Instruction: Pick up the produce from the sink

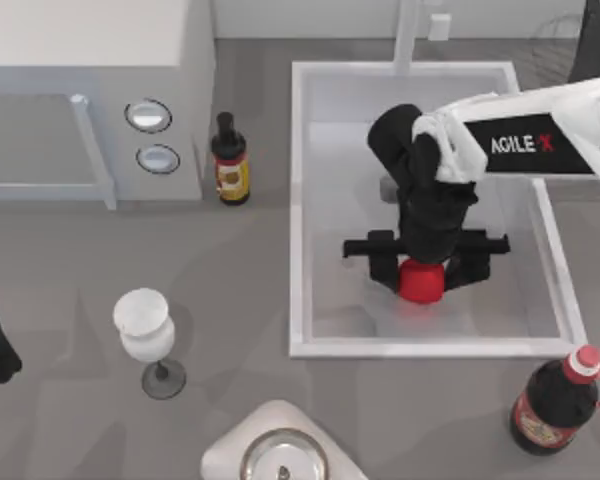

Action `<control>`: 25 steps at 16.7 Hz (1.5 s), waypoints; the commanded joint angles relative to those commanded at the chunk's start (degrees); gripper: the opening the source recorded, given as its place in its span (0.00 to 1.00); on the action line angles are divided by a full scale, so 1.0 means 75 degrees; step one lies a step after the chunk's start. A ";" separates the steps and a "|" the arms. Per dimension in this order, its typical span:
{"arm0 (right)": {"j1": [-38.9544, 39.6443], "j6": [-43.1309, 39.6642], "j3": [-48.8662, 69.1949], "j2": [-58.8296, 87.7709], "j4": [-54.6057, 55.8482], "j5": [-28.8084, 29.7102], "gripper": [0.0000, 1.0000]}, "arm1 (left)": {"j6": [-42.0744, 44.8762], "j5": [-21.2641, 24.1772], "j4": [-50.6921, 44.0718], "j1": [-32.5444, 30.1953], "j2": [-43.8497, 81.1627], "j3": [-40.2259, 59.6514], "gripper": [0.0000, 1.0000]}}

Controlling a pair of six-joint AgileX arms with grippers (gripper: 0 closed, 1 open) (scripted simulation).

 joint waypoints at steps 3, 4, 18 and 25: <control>0.0000 0.0000 0.0000 0.0000 0.0000 0.0000 0.00 | 0.0000 0.0000 0.0000 0.0000 0.0000 0.0000 1.00; 0.0000 0.0000 0.0000 0.0000 0.0000 0.0000 0.00 | 0.0000 0.0000 0.0000 0.0000 0.0000 0.0000 1.00; -0.0016 -0.0089 0.5232 -0.0615 -0.5739 0.0163 0.00 | 0.0000 0.0000 0.0000 0.0000 0.0000 0.0000 1.00; -0.0061 -0.0136 0.7105 -0.0932 -0.7694 0.0158 0.00 | 0.0000 0.0000 0.0000 0.0000 0.0000 0.0000 1.00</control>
